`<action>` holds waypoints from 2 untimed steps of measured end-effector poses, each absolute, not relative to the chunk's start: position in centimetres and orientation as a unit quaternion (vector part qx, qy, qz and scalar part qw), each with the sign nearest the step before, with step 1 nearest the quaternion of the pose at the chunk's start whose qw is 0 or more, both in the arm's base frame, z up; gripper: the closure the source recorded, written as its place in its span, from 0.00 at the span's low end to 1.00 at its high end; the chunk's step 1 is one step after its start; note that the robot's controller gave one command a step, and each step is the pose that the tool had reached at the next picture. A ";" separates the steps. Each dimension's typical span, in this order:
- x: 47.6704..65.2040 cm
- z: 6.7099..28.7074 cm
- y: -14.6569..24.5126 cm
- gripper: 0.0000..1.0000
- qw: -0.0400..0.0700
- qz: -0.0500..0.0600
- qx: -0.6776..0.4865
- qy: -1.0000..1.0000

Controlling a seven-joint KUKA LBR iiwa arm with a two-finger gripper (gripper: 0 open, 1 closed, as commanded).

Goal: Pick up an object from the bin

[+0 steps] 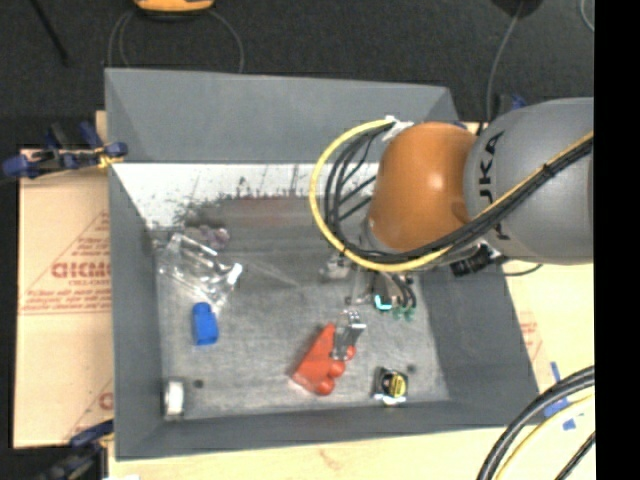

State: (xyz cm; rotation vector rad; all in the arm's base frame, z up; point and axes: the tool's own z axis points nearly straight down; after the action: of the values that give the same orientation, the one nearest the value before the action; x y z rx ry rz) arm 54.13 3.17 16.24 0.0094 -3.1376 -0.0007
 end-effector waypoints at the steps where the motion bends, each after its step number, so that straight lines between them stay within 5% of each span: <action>1: 50.2 7.3 0.4 0.00 -0.007 0.001 0.091 -0.996; 2: 50.4 7.6 0.5 1.00 -0.011 0.001 0.090 -0.996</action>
Offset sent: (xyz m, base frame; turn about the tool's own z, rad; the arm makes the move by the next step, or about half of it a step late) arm -0.0434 -0.0260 -0.0924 -0.1788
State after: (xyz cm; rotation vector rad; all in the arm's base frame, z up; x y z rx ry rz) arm 50.43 0.51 7.57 0.2855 -3.1504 0.0019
